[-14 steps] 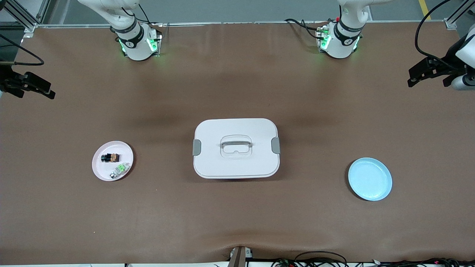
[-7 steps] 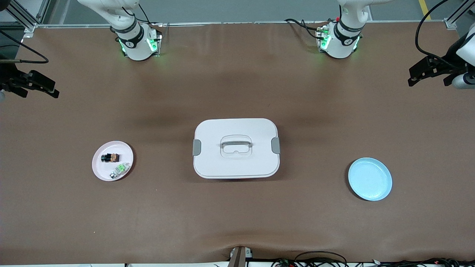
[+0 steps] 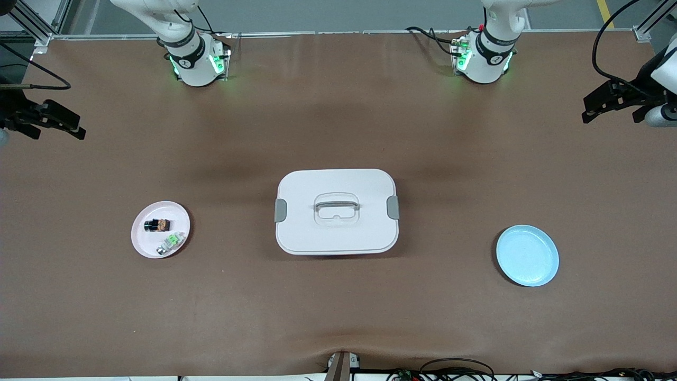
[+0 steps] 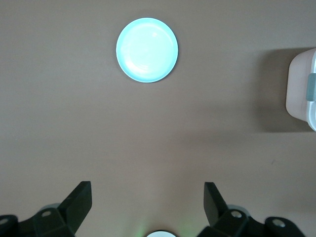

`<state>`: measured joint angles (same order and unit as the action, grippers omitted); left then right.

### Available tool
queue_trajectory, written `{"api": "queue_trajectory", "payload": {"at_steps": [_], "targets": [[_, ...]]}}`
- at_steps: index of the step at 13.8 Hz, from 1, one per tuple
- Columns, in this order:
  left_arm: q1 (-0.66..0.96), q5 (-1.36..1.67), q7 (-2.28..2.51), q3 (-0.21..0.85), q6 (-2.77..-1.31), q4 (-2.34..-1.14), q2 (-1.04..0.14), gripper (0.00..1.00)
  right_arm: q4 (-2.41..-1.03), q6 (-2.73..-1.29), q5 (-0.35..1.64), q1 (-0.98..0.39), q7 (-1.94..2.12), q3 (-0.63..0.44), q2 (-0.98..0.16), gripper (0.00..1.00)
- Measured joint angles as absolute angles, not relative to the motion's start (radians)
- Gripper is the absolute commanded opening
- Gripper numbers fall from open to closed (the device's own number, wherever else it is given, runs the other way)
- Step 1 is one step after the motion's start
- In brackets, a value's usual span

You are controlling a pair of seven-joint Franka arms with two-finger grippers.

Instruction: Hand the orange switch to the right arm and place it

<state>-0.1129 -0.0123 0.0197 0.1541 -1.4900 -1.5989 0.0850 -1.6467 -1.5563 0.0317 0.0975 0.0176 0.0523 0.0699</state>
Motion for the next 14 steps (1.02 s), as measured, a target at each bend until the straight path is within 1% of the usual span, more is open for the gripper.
{"api": "queue_trajectory", "payload": {"at_steps": [3, 5, 14], "targets": [[-0.113, -0.012, 0.020, 0.154, -1.487, -1.599, 0.093, 1.00, -1.647, -1.556, 0.032, 0.017, 0.018, -0.031, 0.070, 1.00], [-0.113, -0.012, 0.020, 0.154, -1.486, -1.599, 0.096, 1.00, -1.647, -1.556, 0.032, -0.008, 0.029, -0.069, 0.070, 1.00], [-0.110, 0.012, 0.018, 0.157, -1.486, -1.595, 0.097, 1.00, -1.647, -1.556, 0.031, -0.011, 0.035, -0.077, 0.070, 1.00]]}}
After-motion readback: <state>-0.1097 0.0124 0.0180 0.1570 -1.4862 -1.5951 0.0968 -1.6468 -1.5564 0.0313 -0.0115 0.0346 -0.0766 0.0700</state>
